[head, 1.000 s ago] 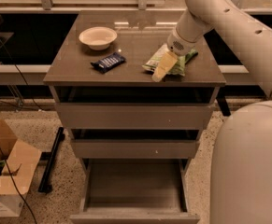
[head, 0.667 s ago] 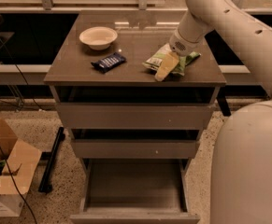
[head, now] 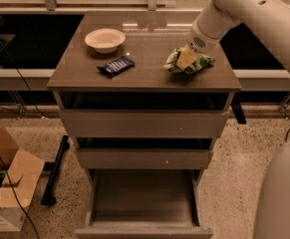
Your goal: Place green jalapeno chip bag into bottom drawer
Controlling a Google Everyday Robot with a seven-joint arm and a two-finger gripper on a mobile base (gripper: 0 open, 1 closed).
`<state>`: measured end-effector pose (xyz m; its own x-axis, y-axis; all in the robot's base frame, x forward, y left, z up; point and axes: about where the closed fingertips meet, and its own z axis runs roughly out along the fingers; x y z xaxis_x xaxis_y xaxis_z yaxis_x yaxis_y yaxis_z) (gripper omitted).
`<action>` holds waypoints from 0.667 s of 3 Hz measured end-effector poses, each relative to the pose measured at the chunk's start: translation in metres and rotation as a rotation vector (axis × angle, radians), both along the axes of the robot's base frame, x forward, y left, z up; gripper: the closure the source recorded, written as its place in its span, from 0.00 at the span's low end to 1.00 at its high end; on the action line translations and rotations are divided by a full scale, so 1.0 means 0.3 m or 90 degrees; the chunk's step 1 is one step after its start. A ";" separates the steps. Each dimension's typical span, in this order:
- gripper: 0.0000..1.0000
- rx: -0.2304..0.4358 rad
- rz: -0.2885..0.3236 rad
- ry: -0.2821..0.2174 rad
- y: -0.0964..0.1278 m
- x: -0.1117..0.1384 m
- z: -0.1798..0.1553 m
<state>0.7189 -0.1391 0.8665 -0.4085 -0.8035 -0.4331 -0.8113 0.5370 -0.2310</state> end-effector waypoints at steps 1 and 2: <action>0.96 0.031 0.037 -0.057 0.023 -0.127 0.138; 1.00 0.080 0.070 -0.079 0.035 -0.272 0.237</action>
Offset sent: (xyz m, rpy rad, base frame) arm -0.1365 0.0106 0.1121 0.2244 -0.1715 0.1673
